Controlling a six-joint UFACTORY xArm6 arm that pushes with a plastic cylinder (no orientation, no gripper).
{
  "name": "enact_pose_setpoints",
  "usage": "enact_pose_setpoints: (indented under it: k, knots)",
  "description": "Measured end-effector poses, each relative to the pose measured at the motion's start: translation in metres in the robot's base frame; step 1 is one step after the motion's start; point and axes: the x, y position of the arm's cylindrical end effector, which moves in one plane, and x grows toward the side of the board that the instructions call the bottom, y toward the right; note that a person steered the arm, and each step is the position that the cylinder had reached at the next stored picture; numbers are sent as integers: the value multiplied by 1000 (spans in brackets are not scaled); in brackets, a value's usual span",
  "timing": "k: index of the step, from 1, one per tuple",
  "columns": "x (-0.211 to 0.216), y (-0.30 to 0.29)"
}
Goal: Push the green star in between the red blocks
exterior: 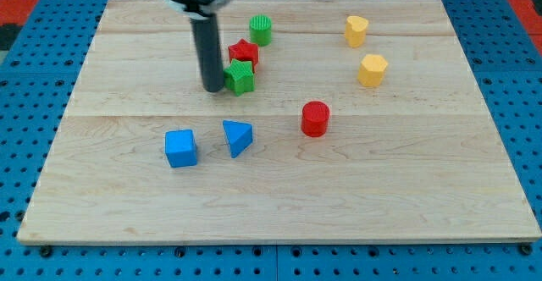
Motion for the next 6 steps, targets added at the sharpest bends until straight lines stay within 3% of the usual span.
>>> enact_pose_setpoints:
  k: [2,5,6]
  knots:
    - [-9,30]
    - [19,75]
    - [38,57]
